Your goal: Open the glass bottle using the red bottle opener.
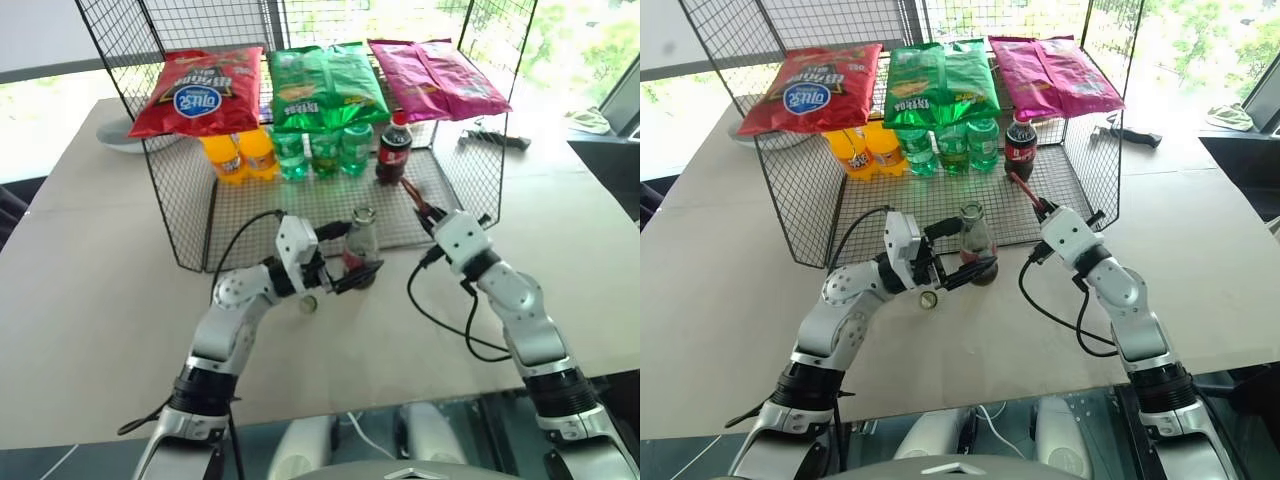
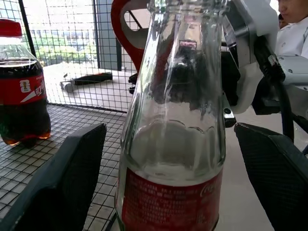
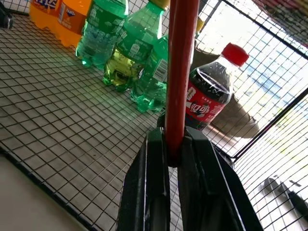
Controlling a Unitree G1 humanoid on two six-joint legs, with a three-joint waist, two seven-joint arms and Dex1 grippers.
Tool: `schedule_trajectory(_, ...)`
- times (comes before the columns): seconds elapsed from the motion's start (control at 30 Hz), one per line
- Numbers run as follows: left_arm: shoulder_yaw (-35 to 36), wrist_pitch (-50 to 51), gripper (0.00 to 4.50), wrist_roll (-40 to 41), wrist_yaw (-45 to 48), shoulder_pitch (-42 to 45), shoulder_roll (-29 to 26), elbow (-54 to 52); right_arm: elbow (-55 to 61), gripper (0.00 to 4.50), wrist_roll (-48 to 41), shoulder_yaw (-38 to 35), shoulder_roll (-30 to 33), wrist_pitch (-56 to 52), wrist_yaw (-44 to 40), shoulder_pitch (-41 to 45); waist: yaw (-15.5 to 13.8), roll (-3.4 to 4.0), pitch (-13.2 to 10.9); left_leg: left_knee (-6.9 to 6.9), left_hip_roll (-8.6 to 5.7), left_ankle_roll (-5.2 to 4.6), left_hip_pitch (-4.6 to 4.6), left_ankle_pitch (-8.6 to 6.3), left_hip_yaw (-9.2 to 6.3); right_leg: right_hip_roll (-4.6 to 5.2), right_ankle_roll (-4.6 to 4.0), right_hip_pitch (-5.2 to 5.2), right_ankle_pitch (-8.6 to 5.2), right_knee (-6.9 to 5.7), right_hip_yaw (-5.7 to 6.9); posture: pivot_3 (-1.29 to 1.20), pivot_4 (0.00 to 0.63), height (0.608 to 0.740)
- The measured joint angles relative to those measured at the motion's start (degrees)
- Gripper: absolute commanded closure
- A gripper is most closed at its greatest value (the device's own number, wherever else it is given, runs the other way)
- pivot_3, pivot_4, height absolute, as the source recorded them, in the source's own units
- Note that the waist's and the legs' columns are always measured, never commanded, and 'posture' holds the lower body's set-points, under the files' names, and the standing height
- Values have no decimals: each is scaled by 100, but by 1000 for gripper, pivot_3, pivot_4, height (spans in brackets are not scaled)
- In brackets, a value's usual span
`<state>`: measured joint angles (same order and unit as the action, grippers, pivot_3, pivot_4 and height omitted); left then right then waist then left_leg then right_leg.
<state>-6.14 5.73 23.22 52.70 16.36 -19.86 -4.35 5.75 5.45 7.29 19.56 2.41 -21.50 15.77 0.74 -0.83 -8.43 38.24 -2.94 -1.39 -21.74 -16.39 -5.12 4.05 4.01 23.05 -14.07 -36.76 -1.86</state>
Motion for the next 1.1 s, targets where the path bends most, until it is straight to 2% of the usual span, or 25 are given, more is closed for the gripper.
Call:
schedule_trajectory(0.23, 121, 19, 93, 0, -58, -239, -144, -204, 303, 4500, -666, -129, -83, -947, -267, -466, -3, 1, 0, -1, 0, 0, -1, 0, 0, 1, 0, 0, 0, 1, 0, 0, 150, 740)
schedule_trajectory(0.37, 201, 65, 93, 0, -79, -730, -384, -458, 795, 4500, -1411, -207, -86, -2078, -568, -857, 1, 3, -1, -6, 3, -1, 0, -1, 2, 2, 0, 1, 0, 2, -4, 0, 150, 740)
schedule_trajectory(0.57, 599, 99, 93, 51, -372, -1334, -454, -847, 1116, 4500, -1735, -381, 68, -2624, -672, -945, -8, 2, -1, -6, 3, -1, 0, -2, -1, 5, 0, 1, 0, 4, -1, 0, 150, 740)
schedule_trajectory(0.63, 683, 96, 0, 55, -486, -1608, -461, -947, 1134, 3664, -1773, -432, 106, -2775, -662, -996, -10, 3, -1, -8, 2, -2, -1, -3, 0, 7, 0, 1, -1, 5, -2, 0, 150, 740)
schedule_trajectory(0.67, 726, 98, 0, 55, -556, -1739, -458, -1013, 1135, 3407, -1802, -456, 107, -2861, -654, -1005, -10, 3, -1, -8, 2, -2, -1, -3, 0, 7, -1, 1, -1, 5, -2, 0, 150, 740)
schedule_trajectory(0.9, 1272, 107, 0, 132, -1095, -2124, -430, -1315, 1220, 99, -1923, -657, 202, -2961, -665, -1324, -21, 2, -1, -8, 2, -2, 0, -4, 0, 8, -1, 0, 0, 5, 0, 0, 150, 740)
schedule_trajectory(1.1, 1640, 272, 0, 227, -1310, -2707, -522, -1498, 1204, 99, -2001, -858, 478, -2547, -972, -1768, -14, 2, -1, -11, 3, -6, 0, -6, 2, 8, 0, 0, -1, 9, -2, 0, 150, 740)
